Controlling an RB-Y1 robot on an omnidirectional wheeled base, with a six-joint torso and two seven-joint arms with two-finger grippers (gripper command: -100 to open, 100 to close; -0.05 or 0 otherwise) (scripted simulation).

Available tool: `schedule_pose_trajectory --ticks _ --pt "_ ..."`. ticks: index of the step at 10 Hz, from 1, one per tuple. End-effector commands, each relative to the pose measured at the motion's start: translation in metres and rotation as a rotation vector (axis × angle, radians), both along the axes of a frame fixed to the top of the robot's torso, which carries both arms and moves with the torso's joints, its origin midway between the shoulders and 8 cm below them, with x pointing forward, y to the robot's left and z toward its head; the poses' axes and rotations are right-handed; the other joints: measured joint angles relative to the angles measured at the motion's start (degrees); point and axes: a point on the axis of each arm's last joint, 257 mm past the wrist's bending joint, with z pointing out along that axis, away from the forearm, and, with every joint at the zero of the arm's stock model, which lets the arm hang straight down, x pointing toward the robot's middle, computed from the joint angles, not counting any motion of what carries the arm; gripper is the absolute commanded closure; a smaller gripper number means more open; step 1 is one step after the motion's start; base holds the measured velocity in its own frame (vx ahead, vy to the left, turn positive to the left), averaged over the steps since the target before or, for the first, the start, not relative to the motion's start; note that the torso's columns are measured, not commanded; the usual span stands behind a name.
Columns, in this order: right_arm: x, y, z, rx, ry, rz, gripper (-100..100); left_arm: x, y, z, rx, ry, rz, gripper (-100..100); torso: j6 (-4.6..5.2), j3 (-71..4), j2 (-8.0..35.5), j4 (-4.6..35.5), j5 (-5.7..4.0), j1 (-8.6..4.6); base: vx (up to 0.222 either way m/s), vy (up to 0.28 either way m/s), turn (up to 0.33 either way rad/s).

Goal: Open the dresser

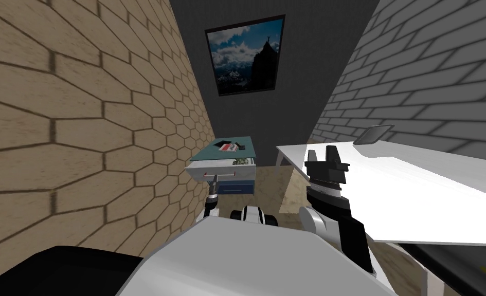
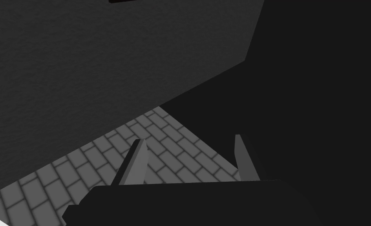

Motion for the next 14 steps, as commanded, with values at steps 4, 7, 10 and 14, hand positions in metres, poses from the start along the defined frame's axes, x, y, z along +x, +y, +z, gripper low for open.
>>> schedule_pose_trajectory --ticks 4,7,10,14 --pt "0.000 0.000 0.000 0.000 0.000 0.000 0 -0.003 0.001 0.007 0.001 -0.016 -0.019 100 -0.05 -0.20 -0.27 0.02 -0.09 0.06 -0.163 -0.024 0.026" --pt "0.000 0.000 0.000 0.000 0.000 0.000 0 0.011 0.006 0.013 -0.003 -0.002 -0.028 -100 -0.08 0.02 0.07 0.25 -0.20 -0.05 -0.185 -0.048 0.036" --pt "0.000 0.000 0.000 0.000 0.000 0.000 0 0.026 0.011 0.023 -0.005 -0.002 -0.031 -100 0.09 -0.57 -1.03 -0.45 0.31 0.49 -0.053 -0.017 0.002" --pt "0.000 0.000 0.000 0.000 0.000 0.000 0 0.055 0.021 0.045 -0.010 -0.002 -0.035 -100 0.09 -0.13 -0.34 -0.22 0.19 0.18 -0.056 -0.024 0.011"
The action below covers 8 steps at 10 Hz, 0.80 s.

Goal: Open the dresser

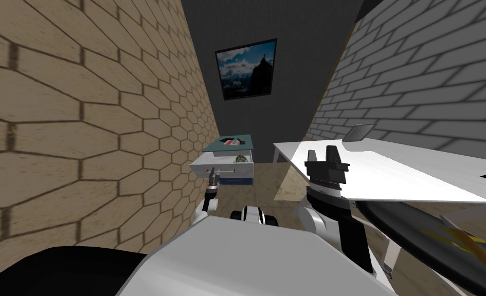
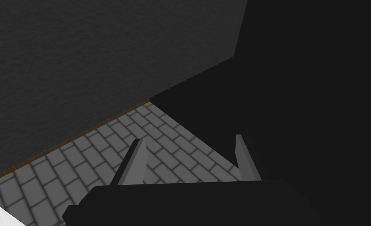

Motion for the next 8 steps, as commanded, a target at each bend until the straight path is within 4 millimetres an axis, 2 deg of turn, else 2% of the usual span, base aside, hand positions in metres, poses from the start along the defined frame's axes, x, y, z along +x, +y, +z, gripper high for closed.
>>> schedule_pose_trajectory --ticks 1,3,4,5,8 --pt "0.000 0.000 0.000 0.000 0.000 0.000 0 0.017 0.008 0.013 -0.005 0.001 -0.003 -100 -0.02 0.01 0.02 0.00 0.00 0.02 -0.083 -0.033 0.009" --pt "0.000 0.000 0.000 0.000 0.000 0.000 0 0.024 0.010 0.019 -0.006 0.001 -0.004 -100 -0.07 0.01 0.08 0.19 -0.17 -0.04 -0.057 -0.018 -0.004" --pt "0.000 0.000 0.000 0.000 0.000 0.000 0 0.023 0.010 0.010 -0.010 0.019 -0.003 -100 -0.13 0.03 0.13 0.31 -0.25 -0.08 -0.008 -0.004 -0.004" --pt "0.000 0.000 0.000 0.000 0.000 0.000 0 0.023 0.010 0.009 -0.011 0.025 -0.003 0 -0.08 0.03 0.10 0.21 -0.17 -0.07 0.000 0.000 0.000" --pt "0.000 0.000 0.000 0.000 0.000 0.000 0 0.022 0.011 0.004 -0.014 0.037 -0.001 0 -0.01 -0.06 -0.06 0.04 -0.05 0.00 0.000 0.000 0.000"
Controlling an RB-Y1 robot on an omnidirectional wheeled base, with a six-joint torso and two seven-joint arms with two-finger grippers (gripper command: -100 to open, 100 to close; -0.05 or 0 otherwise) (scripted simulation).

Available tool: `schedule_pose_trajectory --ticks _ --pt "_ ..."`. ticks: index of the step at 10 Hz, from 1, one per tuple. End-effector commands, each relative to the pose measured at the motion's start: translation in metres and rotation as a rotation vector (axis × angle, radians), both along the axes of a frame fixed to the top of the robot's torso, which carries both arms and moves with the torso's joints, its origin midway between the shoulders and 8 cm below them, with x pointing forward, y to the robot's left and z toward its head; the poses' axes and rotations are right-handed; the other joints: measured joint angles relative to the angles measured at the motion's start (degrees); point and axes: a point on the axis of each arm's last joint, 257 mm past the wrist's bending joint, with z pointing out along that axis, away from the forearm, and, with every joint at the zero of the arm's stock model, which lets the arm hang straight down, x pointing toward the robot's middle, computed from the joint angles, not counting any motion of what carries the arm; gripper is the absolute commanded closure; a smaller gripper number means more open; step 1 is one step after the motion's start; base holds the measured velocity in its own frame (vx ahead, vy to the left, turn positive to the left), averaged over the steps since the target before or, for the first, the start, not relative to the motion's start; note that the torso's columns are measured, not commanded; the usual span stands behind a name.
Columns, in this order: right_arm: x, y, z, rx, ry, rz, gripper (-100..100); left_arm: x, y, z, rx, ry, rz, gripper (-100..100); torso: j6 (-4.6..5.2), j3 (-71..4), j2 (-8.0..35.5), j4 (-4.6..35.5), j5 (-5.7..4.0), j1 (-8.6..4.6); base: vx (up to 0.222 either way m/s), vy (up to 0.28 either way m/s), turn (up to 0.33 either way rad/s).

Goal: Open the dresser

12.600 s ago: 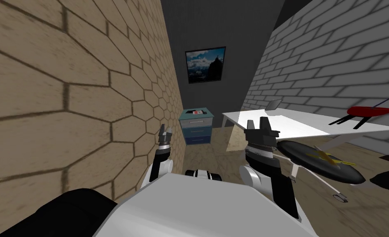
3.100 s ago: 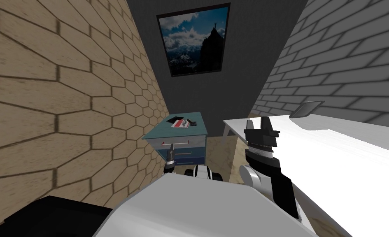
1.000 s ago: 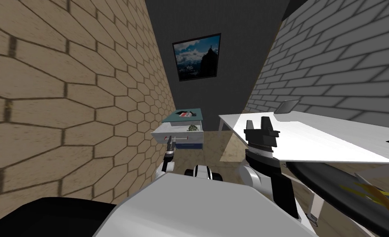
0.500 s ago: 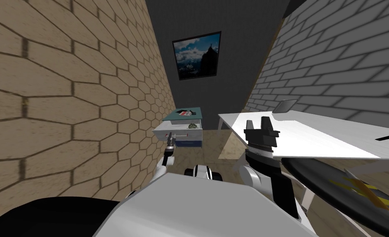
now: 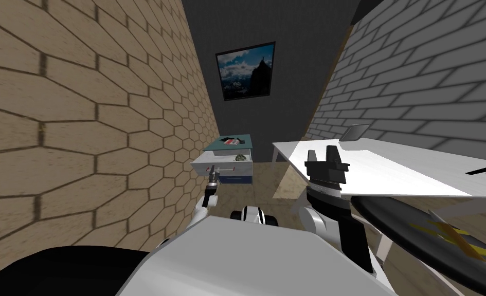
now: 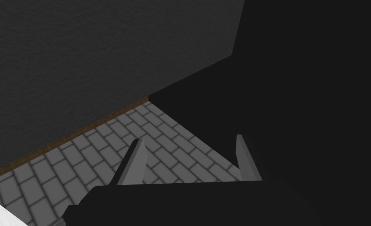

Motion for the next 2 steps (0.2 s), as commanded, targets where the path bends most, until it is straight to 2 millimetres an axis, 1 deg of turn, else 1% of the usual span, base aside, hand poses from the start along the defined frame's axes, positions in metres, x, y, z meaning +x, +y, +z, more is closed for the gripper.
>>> schedule_pose_trajectory --ticks 1,2 --pt "0.0000 0.0000 0.0000 0.000 0.000 0.000 0 -0.0001 0.0001 -0.0008 0.000 0.002 0.000 0 0.00 -0.01 -0.03 -0.03 0.02 0.02 0.000 0.000 0.000" --pt "0.0000 0.0000 0.0000 0.000 0.000 0.000 0 -0.0002 0.0002 -0.0014 -0.001 0.004 0.001 0 0.00 -0.02 -0.05 -0.05 0.04 0.03 0.000 0.000 0.000"
